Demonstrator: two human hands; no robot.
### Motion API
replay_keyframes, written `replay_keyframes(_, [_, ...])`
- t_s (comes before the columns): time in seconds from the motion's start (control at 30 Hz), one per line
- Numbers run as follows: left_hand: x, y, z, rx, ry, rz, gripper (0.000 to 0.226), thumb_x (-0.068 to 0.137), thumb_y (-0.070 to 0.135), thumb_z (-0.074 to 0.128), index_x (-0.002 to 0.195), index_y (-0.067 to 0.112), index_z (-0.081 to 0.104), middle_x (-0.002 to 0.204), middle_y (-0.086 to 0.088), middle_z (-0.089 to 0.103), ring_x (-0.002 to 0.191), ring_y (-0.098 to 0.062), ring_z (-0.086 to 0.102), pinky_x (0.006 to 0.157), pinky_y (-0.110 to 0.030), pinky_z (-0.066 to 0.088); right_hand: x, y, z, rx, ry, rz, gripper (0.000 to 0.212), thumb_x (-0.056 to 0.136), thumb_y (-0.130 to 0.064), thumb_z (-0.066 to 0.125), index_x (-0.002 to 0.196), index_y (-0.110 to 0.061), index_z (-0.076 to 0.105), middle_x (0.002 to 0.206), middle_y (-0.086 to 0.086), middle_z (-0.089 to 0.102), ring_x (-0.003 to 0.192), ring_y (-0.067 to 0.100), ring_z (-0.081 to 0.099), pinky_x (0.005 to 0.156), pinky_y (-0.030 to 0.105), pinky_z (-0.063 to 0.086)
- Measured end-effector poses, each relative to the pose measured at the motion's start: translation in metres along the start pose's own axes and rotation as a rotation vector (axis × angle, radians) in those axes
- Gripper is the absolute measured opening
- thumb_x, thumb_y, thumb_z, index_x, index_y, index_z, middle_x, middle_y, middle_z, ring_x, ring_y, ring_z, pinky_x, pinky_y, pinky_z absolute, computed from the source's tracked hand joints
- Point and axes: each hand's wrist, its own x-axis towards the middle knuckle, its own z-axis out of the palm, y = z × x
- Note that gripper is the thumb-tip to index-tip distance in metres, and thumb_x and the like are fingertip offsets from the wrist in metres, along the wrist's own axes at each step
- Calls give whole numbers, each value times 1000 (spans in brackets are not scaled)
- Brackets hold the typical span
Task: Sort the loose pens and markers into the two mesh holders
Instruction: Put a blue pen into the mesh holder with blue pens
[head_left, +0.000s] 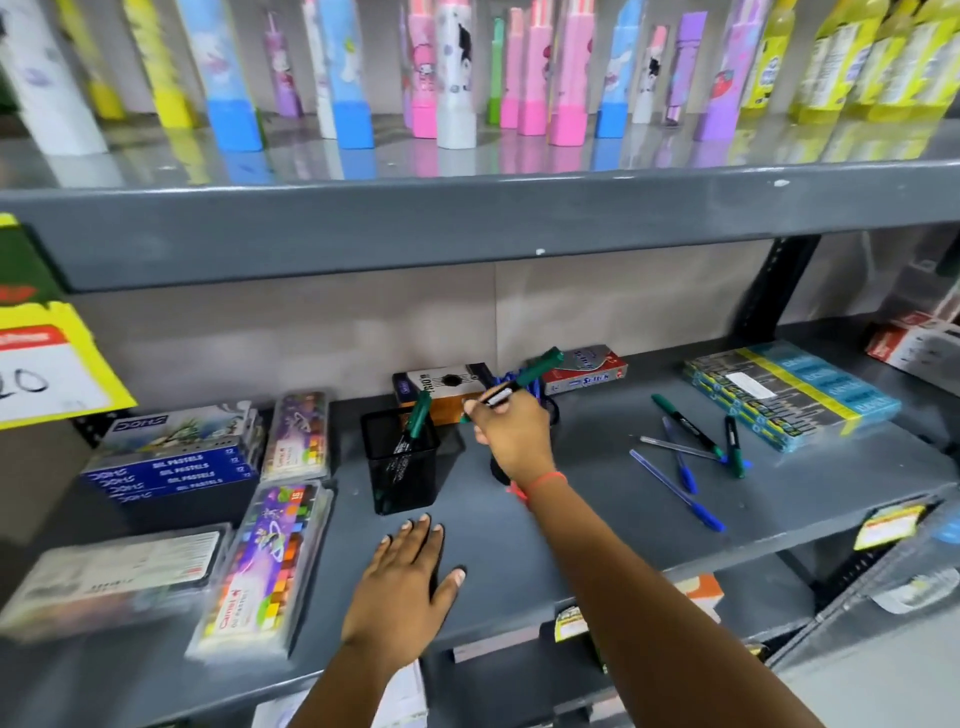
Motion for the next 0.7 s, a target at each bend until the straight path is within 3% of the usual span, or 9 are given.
replay_keyframes(0.1, [-1,0,0,-11,32,-6,64,94,54,26,147,22,10,159,3,4,145,-14,2,116,-28,-4,7,-5,22,-11,-121,-16,17,83,-13,65,71,-3,61,55,5,55,55,23,55,68,41,56])
replay_keyframes(0.23, [-1,0,1,-4,53,-7,64,94,54,25,147,22,11,159,2,5,145,-13,3,116,-28,-4,12,-7,39,-127,-207,-7,16,83,-17,66,86,-2,68,74,10,62,72,25,60,83,46,57])
replay_keyframes(0.3, [-1,1,0,2,61,-4,64,94,54,26,147,22,11,159,2,7,145,-14,4,116,-28,-4,12,-7,41,-194,-208,-25,17,83,-20,65,89,-4,69,79,12,67,76,27,63,80,37,56])
replay_keyframes(0.37, [-1,1,1,5,69,-3,64,93,54,26,147,22,13,158,2,9,145,-14,5,117,-28,-3,11,-5,43,-267,-215,-38,15,84,-21,64,71,-12,64,77,10,68,79,27,62,71,28,47])
replay_keyframes(0.47, [-1,1,1,12,77,-1,63,93,54,26,146,22,14,158,1,11,145,-13,7,117,-28,-3,12,-1,43,-251,-185,-17,31,84,-18,64,57,-22,49,77,9,64,78,24,60,71,26,44])
replay_keyframes(0.53, [-1,0,2,10,75,-2,63,94,54,27,146,21,14,158,1,11,145,-13,7,116,-27,-3,12,0,41,-159,-165,5,7,83,-15,65,77,-13,63,88,7,66,85,23,61,81,29,48])
replay_keyframes(0.57, [-1,0,2,11,72,-2,63,94,54,27,146,21,14,158,1,11,145,-13,7,116,-27,-3,11,1,36,-125,-149,6,6,83,-15,64,88,-10,65,87,3,64,84,21,59,83,29,48])
replay_keyframes(0.63, [-1,0,3,18,67,-2,64,93,54,26,146,21,13,158,1,10,145,-13,7,116,-27,-4,10,8,24,-66,-83,-1,11,84,-12,62,94,-9,67,82,-1,63,80,18,56,76,24,45])
replay_keyframes(0.7, [0,0,3,19,57,-2,64,93,55,26,146,21,13,158,1,10,145,-14,7,115,-27,-4,9,19,4,-67,62,8,13,86,-12,56,88,-10,68,86,7,68,76,21,57,66,19,38])
